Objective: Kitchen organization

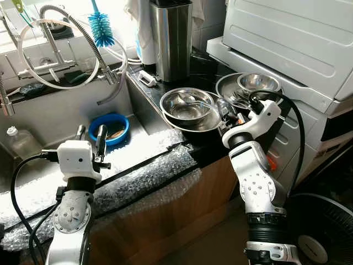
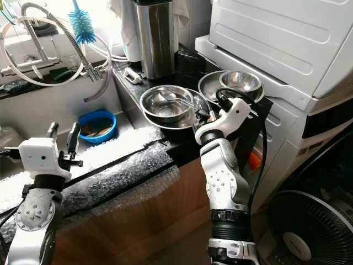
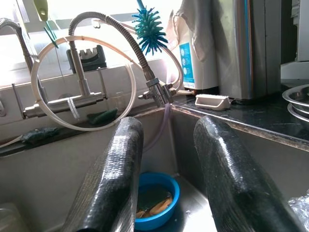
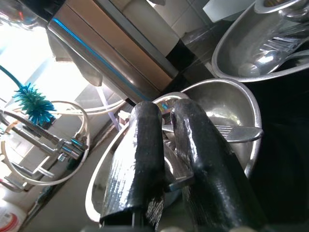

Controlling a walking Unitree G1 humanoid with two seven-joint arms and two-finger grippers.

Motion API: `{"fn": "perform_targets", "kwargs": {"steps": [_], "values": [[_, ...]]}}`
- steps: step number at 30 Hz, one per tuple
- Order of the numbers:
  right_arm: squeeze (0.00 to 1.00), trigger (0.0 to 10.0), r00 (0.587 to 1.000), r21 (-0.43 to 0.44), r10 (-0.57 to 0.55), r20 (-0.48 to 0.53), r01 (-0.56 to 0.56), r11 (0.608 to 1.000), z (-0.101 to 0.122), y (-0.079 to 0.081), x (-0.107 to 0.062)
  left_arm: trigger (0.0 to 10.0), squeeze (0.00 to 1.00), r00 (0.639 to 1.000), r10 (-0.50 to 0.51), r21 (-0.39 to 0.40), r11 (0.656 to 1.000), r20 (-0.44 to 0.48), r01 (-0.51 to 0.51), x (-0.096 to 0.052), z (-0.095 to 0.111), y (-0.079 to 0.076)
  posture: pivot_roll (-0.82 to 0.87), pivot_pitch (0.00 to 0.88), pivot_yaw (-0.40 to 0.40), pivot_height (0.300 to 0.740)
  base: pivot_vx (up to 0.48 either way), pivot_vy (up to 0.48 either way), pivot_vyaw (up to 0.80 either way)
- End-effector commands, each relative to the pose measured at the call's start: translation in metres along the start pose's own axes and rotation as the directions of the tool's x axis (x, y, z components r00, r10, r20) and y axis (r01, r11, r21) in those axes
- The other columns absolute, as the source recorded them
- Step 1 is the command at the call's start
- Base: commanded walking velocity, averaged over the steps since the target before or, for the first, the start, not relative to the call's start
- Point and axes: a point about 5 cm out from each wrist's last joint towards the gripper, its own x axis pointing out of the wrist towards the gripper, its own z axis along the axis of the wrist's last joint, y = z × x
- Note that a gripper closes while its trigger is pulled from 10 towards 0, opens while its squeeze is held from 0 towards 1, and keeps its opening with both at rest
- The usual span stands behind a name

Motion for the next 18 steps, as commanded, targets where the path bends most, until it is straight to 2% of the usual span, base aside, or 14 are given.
{"fn": "perform_targets", "kwargs": {"steps": [1,4,7,13,18], "values": [[0.0,10.0,0.999,-0.095,0.042,-0.003,-0.042,0.995,0.003,0.013,0.002,10.0,0.0,1.0,-0.016,0.021,1.0,0.015,0.016,0.002,0.005,0.0,-0.11,0.0,0.054,0.74,0.0,0.0,0.0],[0.0,10.0,0.998,-0.253,0.05,-0.033,-0.057,0.966,0.0,0.013,0.001,10.0,0.0,1.0,-0.016,0.019,1.0,0.013,0.016,0.002,0.004,0.0,-0.12,0.0,0.055,0.74,0.0,0.0,0.0],[0.0,10.0,0.995,-0.369,0.079,-0.058,-0.095,0.925,-0.002,0.015,0.001,10.0,0.0,1.0,-0.016,0.016,1.0,0.013,0.016,0.002,0.004,-0.001,-0.12,0.0,0.055,0.74,0.0,0.0,0.0],[0.0,10.0,0.993,-0.413,0.095,-0.069,-0.115,0.903,-0.004,0.018,0.0,10.0,0.0,1.0,-0.016,0.014,1.0,0.013,0.016,0.002,0.004,-0.001,-0.12,0.0,0.053,0.74,0.0,0.0,0.0],[0.0,10.0,0.989,-0.481,0.117,-0.096,-0.149,0.864,-0.009,0.02,-0.001,10.0,0.0,1.0,-0.014,0.015,1.0,0.013,0.014,0.001,0.004,-0.001,-0.12,0.0,0.052,0.74,0.0,0.0,0.0]]}}
